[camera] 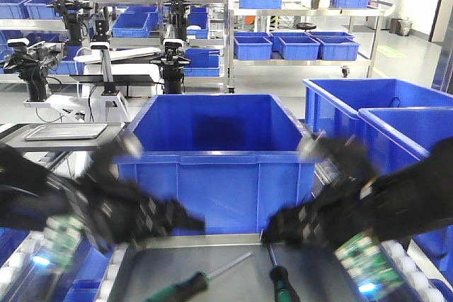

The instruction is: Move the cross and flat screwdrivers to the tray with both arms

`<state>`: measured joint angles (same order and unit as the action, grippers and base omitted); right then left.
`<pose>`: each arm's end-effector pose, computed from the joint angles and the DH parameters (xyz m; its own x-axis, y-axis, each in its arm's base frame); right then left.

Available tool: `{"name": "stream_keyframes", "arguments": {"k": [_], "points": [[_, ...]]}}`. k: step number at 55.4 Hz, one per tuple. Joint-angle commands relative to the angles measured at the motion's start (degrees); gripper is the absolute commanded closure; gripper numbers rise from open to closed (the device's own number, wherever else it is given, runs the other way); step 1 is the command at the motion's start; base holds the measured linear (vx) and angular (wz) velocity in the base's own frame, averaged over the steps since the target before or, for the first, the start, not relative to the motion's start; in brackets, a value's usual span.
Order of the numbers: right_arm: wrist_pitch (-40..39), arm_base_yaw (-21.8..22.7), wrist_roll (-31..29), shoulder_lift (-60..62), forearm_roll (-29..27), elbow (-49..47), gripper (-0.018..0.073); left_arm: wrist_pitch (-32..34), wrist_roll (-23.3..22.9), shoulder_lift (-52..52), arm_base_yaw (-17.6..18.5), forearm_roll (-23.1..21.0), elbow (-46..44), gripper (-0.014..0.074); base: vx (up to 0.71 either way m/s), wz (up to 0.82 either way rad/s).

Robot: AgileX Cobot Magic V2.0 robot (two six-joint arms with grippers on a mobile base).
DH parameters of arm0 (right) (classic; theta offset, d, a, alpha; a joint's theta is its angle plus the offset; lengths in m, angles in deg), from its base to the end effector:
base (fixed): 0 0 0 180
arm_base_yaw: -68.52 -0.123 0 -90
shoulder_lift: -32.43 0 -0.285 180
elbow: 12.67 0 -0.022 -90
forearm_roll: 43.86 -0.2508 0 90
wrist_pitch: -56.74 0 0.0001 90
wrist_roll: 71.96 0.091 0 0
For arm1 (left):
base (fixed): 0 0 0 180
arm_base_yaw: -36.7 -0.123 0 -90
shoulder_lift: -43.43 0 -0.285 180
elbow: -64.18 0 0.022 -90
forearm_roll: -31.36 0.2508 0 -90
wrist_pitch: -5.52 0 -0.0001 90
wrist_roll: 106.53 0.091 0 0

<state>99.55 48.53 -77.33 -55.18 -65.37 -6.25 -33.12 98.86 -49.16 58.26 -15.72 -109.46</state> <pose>0.2763 0.1247 0.3499 -0.7432 -0.0780 -0.6645 -0.3650 0.8797 0.3049 0.2899 -0.1593 0.3411 -0.7158 0.0412 -0.6971 0.4994 0.7278 -0.4699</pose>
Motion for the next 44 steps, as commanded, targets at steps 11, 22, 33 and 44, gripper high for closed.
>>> {"name": "stream_keyframes", "arguments": {"k": [11,22,33,44], "points": [[-8.9,0.1,-2.7,11.2,-1.3,-1.8,0.0008,10.1,3.6,14.3,0.2,-2.7,-1.7,0.0042,0.00,0.00],[-8.4,0.1,-2.6,12.6,-1.5,-1.8,0.0008,10.1,3.6,16.7,0.2,-2.7,-1.7,0.0042,0.00,0.00],[-8.4,0.1,-2.6,12.6,-1.5,-1.8,0.0008,10.1,3.6,16.7,0.2,-2.7,-1.7,0.0042,0.00,0.00],[-8.4,0.1,-2.5,12.6,-1.5,-1.8,0.0008,11.3,3.2,17.8,0.2,2.2,-1.2,0.0043,0.00,0.00]]}}
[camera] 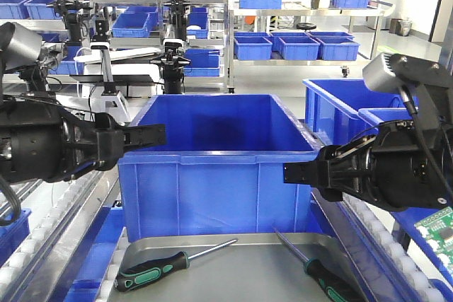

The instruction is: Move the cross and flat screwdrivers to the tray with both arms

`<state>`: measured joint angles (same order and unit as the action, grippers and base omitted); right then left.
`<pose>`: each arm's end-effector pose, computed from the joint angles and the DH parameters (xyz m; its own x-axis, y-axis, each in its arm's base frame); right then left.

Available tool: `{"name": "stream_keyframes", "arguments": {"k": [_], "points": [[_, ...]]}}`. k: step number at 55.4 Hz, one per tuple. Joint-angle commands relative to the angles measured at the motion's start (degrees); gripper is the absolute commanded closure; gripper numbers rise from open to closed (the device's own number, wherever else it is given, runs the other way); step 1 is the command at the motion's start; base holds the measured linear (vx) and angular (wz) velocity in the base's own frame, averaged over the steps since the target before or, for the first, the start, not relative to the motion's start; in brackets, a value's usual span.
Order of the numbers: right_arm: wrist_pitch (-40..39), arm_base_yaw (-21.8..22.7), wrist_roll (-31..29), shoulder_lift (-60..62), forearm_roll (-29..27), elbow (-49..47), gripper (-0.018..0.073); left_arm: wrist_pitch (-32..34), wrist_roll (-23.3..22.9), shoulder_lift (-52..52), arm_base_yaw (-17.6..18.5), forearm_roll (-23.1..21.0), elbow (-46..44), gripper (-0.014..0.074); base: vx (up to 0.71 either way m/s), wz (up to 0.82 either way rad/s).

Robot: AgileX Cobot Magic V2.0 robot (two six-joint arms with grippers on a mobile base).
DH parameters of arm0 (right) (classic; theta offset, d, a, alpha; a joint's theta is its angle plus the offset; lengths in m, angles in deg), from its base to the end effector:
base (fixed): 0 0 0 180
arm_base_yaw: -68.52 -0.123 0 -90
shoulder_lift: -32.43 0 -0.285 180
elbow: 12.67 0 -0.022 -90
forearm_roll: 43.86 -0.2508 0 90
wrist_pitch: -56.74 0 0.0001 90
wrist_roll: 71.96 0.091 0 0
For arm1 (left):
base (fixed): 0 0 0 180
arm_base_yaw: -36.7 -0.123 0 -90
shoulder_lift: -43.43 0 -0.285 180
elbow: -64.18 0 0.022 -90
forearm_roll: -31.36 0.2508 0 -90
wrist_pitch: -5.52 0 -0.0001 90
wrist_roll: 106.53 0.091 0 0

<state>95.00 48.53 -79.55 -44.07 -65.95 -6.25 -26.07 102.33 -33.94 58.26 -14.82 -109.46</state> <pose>0.2342 0.1078 0.4098 -0.5414 -0.0157 -0.8406 -0.4356 0.8604 0.2645 0.2340 -0.1295 0.4260 -0.4113 -0.0569 -0.9097 0.6009 0.7336 -0.3175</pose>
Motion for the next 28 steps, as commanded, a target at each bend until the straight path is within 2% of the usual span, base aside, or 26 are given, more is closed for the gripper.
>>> {"name": "stream_keyframes", "arguments": {"k": [1,7,14,19,22,28], "points": [[-3.9,0.1,-0.3,1.5,-0.9,-1.8,0.0008,4.8,-0.6,3.1,0.2,2.8,-0.7,0.0046,0.00,0.00],[-3.9,0.1,-0.3,1.5,-0.9,-1.8,0.0008,11.1,-10.8,9.0,-0.2,12.9,6.3,0.0108,0.00,0.00],[-3.9,0.1,-0.3,1.5,-0.9,-1.8,0.0008,19.1,-23.8,19.3,-1.3,27.5,19.0,0.0233,0.00,0.00],[-3.9,0.1,-0.3,1.5,-0.9,-1.8,0.0008,23.8,-28.9,27.1,-3.5,37.2,28.5,0.0352,0.00,0.00],[-3.9,0.1,-0.3,1.5,-0.9,-1.8,0.0008,26.5,-31.4,32.2,-5.6,40.2,34.5,0.0442,0.00,0.00],[-3.9,0.1,-0.3,1.5,-0.9,-1.8,0.0008,29.2,-32.2,41.3,-10.5,40.5,44.9,0.0601,0.00,0.00]]}}
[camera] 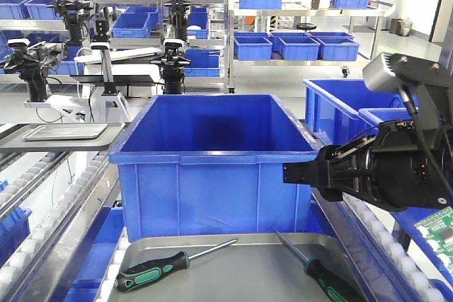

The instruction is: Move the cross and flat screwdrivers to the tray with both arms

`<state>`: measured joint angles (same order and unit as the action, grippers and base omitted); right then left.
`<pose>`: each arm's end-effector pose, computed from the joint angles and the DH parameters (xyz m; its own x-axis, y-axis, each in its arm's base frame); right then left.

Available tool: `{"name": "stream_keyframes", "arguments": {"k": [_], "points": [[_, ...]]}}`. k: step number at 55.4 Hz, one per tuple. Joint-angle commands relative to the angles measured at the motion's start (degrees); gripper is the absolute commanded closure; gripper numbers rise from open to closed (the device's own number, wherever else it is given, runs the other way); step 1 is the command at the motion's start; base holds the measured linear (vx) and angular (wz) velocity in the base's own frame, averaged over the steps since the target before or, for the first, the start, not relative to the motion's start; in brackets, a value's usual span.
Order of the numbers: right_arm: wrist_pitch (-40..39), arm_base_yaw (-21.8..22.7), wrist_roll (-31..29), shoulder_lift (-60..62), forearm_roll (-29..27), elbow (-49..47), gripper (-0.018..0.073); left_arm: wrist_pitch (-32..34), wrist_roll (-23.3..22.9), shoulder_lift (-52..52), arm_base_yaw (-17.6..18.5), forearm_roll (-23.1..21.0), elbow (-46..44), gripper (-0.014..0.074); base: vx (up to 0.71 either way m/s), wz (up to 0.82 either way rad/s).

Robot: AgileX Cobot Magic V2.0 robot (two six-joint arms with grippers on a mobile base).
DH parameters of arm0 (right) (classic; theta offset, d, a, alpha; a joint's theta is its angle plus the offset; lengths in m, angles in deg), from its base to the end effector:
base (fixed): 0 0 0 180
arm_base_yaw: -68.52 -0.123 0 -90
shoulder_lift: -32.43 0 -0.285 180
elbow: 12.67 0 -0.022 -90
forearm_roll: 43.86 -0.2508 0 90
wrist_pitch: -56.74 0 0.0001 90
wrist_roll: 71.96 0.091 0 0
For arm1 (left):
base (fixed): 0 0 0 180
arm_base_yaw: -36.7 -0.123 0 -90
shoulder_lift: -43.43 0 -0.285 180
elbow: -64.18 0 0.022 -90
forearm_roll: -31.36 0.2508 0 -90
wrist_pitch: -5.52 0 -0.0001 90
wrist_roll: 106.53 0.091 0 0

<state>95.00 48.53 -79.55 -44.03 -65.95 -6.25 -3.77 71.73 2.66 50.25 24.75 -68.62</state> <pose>0.2340 0.1077 0.4100 -0.5408 -0.0155 -0.8410 -0.4358 0.8603 0.2644 0.1204 -0.0308 0.3285 -0.1568 -0.1100 -0.9815 0.2320 0.9619 -0.1449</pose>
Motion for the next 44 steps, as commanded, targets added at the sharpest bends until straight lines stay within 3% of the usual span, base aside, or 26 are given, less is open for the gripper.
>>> {"name": "stream_keyframes", "arguments": {"k": [1,11,23,32,44], "points": [[-3.9,0.1,-0.3,1.4,-0.9,-1.8,0.0008,6.9,-1.5,6.4,-3.1,1.1,5.1,0.0606,0.00,0.00],[-3.9,0.1,-0.3,1.4,-0.9,-1.8,0.0008,6.9,-1.6,20.6,-9.0,2.2,19.6,0.0602,0.00,0.00],[-3.9,0.1,-0.3,1.4,-0.9,-1.8,0.0008,6.9,-1.6,30.5,-10.7,2.2,30.0,0.0602,0.00,0.00],[-3.9,0.1,-0.3,1.4,-0.9,-1.8,0.0008,2.0,-1.6,31.9,-10.7,2.2,30.0,0.0602,0.00,0.00],[-3.9,0.1,-0.3,1.4,-0.9,-1.8,0.0008,1.9,-1.6,31.9,-10.7,2.2,30.0,0.0602,0.00,0.00]]}}
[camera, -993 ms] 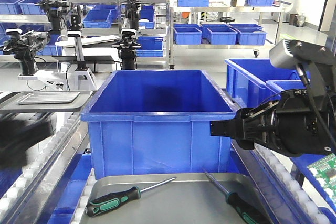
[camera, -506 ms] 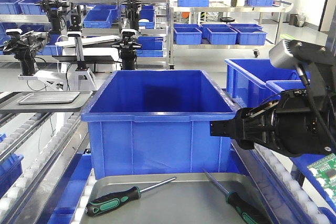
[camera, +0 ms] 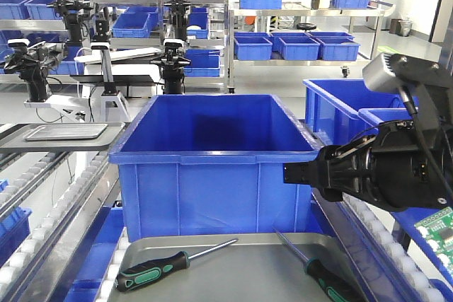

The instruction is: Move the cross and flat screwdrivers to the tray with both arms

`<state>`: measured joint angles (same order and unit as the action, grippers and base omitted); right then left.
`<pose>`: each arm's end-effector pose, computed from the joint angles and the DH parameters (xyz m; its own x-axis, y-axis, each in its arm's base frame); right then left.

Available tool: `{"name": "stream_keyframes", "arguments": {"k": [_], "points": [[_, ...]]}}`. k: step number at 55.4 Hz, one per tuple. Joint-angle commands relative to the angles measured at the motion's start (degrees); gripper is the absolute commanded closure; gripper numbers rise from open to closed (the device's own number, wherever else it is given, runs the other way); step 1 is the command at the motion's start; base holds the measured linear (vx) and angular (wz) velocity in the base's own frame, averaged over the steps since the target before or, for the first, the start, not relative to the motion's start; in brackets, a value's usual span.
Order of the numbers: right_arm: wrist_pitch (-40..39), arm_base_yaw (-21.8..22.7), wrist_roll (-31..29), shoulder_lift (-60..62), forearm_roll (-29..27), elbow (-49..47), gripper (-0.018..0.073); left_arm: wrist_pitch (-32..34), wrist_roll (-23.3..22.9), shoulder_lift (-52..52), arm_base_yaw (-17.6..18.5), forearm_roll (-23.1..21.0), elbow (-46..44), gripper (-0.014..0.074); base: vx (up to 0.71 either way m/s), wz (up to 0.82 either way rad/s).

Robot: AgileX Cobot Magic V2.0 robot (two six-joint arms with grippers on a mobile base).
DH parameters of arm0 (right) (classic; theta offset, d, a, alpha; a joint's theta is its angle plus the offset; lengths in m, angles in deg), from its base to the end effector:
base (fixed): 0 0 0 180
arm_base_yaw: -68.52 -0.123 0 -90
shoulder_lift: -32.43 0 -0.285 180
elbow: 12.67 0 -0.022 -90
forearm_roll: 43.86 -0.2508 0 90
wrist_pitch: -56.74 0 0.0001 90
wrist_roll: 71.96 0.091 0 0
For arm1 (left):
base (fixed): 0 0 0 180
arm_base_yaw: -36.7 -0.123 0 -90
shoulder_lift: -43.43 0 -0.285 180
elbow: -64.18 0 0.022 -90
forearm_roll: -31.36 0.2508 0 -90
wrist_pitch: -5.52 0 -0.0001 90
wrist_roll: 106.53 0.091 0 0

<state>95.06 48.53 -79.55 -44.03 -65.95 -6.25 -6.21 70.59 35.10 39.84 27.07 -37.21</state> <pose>0.2340 0.1077 0.4099 -0.5416 -0.0160 -0.8405 -0.4359 0.8603 0.2645 0.0571 -0.0045 0.1859 -0.1574 -0.1148 -0.9808 0.0508 0.9910 -0.1241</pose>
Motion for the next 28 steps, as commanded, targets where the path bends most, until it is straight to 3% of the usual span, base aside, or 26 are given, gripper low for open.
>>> {"name": "stream_keyframes", "arguments": {"k": [1,19,28], "points": [[-4.0,0.1,-0.3,1.4,-0.9,-1.8,0.0008,4.3,-0.5,-0.6,-0.2,-0.1,-1.4,0.0602,0.00,0.00],[-4.0,0.1,-0.4,1.8,-0.7,-1.8,0.0008,4.3,-0.5,-0.6,-0.2,-0.1,-1.4,0.0602,0.00,0.00],[-6.8,1.7,0.6,9.9,6.2,4.5,0.0067,4.3,-0.5,-0.6,-0.2,-0.1,-1.4,0.0602,0.00,0.00]]}}
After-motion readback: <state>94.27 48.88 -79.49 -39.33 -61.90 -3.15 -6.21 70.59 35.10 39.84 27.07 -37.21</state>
